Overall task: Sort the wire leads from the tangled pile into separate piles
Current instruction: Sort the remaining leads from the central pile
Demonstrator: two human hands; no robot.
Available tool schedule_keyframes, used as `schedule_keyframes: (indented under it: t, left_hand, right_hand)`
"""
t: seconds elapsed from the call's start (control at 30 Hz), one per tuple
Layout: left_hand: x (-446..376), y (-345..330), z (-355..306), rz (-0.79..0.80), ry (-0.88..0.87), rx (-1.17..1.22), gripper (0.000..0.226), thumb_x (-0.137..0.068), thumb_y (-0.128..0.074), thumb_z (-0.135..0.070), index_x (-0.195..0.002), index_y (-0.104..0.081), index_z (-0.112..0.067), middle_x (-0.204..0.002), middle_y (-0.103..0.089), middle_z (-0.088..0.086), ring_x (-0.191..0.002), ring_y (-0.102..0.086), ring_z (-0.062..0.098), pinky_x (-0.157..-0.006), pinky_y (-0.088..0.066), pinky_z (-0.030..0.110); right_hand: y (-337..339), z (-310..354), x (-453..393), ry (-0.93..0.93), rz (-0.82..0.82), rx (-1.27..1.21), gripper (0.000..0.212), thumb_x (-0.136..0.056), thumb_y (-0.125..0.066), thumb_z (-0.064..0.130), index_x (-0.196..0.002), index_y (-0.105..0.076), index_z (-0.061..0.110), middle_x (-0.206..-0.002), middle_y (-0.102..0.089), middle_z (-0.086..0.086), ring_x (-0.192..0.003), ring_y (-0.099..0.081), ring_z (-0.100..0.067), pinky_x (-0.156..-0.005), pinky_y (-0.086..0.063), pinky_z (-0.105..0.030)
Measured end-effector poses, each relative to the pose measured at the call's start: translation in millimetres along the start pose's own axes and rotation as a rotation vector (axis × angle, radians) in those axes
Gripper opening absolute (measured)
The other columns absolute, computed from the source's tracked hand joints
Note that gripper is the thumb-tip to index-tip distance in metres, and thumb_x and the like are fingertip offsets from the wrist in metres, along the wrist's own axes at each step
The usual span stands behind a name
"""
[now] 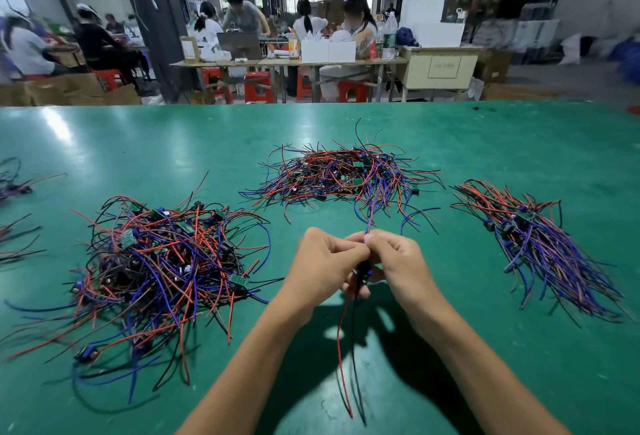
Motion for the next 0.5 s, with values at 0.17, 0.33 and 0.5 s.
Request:
schedule_keyframes:
  t: [0.17,0.33,0.5]
  left_hand:
    - [1.1,-5.3,4.5,0.082,0.066,-0.077,0.023,-0.085,-0.06,-0.005,-0.071,-0.076,0.005,-0.067,-0.074,0.015,-0.039,-0.059,0.017,-0.042,-0.046,0.02]
    - [4.6,-15.1,10.6,0.211,0.124,-0.154,0.021,-0.084,-0.061,-0.009,-0.076,-0.077,0.003,-0.069,-0.075,0.014,-0.039,-0.058,0.016,-0.043,-0.047,0.018]
    - [10.1,-15.0,10.6,0.286,0.198,-0.164,0.022,-0.084,-0.061,-0.012,-0.078,-0.076,0.003,-0.073,-0.075,0.016,-0.039,-0.056,0.014,-0.044,-0.045,0.017]
  right_hand:
    - [7.5,-18.6,-2.6,-0.123,-0.127,-0.062,0.027,-0.098,-0.046,0.007,-0.087,-0.07,0.005,-0.072,-0.066,-0.012,-0.047,-0.049,-0.019,-0.039,-0.036,-0.018]
    - [24.0,-29.3,-9.2,-0.18,-0.243,-0.086,0.026,-0.096,-0.046,0.011,-0.091,-0.07,0.005,-0.072,-0.06,-0.018,-0.036,-0.041,-0.015,-0.038,-0.031,-0.018]
    - [31.5,-35.3,-12.8,-0.166,-0.337,-0.154,0.027,-0.095,-0.047,0.01,-0.084,-0.072,0.007,-0.094,-0.072,-0.011,-0.04,-0.047,-0.015,-0.033,-0.035,-0.022]
Point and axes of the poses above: each hand's wrist, its own x-axis away from the middle knuckle, its own y-axis out of the back of the hand, z = x × y, the point moved 8 cm from there along -x, towards the middle knuckle
